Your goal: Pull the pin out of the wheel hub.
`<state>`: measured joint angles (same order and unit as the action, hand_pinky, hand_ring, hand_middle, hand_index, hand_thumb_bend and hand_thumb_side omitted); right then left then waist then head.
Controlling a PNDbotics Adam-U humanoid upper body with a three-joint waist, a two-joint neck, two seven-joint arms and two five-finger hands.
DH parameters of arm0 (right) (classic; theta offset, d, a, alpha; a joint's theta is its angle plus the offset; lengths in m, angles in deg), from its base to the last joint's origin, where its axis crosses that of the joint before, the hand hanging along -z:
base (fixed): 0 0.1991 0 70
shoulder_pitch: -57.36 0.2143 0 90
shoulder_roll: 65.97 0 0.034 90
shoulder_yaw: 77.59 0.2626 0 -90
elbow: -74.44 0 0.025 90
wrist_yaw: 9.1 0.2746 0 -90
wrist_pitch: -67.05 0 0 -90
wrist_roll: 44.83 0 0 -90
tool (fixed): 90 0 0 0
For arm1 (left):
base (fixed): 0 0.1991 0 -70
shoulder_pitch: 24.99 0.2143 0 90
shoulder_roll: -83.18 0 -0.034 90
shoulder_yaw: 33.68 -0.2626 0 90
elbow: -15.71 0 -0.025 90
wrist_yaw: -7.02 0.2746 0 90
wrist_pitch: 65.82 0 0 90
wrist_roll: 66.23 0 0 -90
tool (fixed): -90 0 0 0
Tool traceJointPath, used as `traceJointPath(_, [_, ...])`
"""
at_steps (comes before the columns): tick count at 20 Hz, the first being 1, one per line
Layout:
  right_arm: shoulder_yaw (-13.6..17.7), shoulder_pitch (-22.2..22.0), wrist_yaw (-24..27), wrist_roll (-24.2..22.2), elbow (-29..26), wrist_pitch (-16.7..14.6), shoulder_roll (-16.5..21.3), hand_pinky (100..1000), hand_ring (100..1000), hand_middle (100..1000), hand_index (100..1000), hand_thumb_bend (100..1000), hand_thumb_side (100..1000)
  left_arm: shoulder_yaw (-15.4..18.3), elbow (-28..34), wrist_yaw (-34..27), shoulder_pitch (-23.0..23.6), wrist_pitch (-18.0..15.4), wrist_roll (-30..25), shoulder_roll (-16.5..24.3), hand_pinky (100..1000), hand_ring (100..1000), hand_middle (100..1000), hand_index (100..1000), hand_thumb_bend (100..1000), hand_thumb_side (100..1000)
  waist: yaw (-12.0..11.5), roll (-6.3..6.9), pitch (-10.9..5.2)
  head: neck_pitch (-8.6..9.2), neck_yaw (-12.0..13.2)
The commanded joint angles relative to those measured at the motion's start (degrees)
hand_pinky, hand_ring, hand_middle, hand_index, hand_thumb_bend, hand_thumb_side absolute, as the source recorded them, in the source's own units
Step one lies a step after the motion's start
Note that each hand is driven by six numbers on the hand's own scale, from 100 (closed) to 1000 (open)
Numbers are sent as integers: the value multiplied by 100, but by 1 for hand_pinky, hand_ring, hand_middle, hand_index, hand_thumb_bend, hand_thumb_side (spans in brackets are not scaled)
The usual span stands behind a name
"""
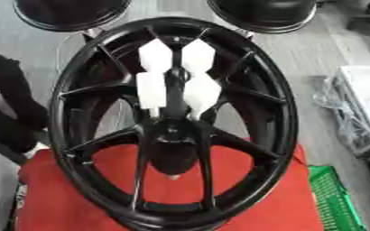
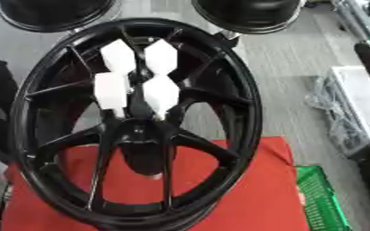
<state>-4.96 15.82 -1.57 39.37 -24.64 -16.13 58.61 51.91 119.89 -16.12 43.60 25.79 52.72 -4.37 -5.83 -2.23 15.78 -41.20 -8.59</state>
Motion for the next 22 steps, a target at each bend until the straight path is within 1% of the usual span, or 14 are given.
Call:
traceJointPath(1, [-260, 92, -112, -241, -298, -107, 689, 803, 776, 764, 830, 100, 338, -5, 65, 8, -56, 7, -37, 163, 575, 867, 786, 687, 390, 628, -27, 9, -142, 8, -16])
traceJointPath(2, [-253, 37, -59, -252, -393, -115, 842, 803, 776, 764, 830, 100, 338, -13, 66, 4, -67, 10, -45, 158, 575, 867, 786, 687, 390, 628, -47, 9, -136, 14, -35])
traceJointPath(4, [-203, -73, 57, -228, -561, -87, 1023, 803, 776, 764, 830, 100, 338, -23, 68, -1, -83, 15, -57, 150, 575, 867, 786, 687, 390, 628, -73, 8, -130, 21, -59])
traceJointPath(5, [-199, -99, 84, -224, -631, -74, 1078, 805, 779, 765, 830, 100, 386, -32, 68, -2, -90, 18, -64, 155, 574, 868, 787, 687, 389, 630, -88, -6, -129, 22, -83])
traceJointPath(7, [-376, -118, -6, -331, -863, -130, 1279, 807, 781, 768, 833, 100, 440, -71, 69, -7, -104, 34, -96, 207, 574, 870, 788, 687, 388, 632, -132, -77, -123, -3, -149])
traceJointPath(8, [-508, -107, -78, -412, -997, -103, 1347, 807, 782, 769, 834, 100, 458, -79, 70, -10, -103, 38, -105, 227, 574, 870, 788, 687, 388, 632, -136, -98, -122, -20, -166])
traceJointPath(10, [-798, 11, -174, -590, -1135, 35, 1345, 806, 783, 770, 834, 100, 493, -79, 71, -10, -91, 39, -112, 257, 574, 870, 788, 687, 388, 632, -123, -125, -128, -57, -172])
traceJointPath(12, [-1093, 247, -195, -772, -1108, 207, 1189, 806, 784, 771, 835, 100, 521, -70, 73, -3, -68, 35, -107, 279, 574, 871, 789, 687, 387, 632, -95, -137, -140, -102, -154])
traceJointPath(16, [-1658, 794, -181, -1119, -881, 532, 682, 809, 796, 785, 849, 100, 560, -57, 77, 0, -26, 29, -98, 291, 574, 872, 789, 686, 386, 632, -52, -114, -171, -173, -75])
traceJointPath(20, [-2226, 1399, -218, -1492, -440, 821, 79, 808, 796, 785, 854, 100, 582, -48, 72, -12, 8, 32, -94, 275, 574, 873, 790, 685, 385, 634, -10, -65, -191, -200, 15])
traceJointPath(22, [-2385, 1713, -262, -1687, -175, 912, -237, 805, 792, 784, 853, 100, 579, -31, 70, -13, 20, 27, -83, 270, 574, 874, 790, 685, 384, 634, 21, -48, -191, -208, 61])
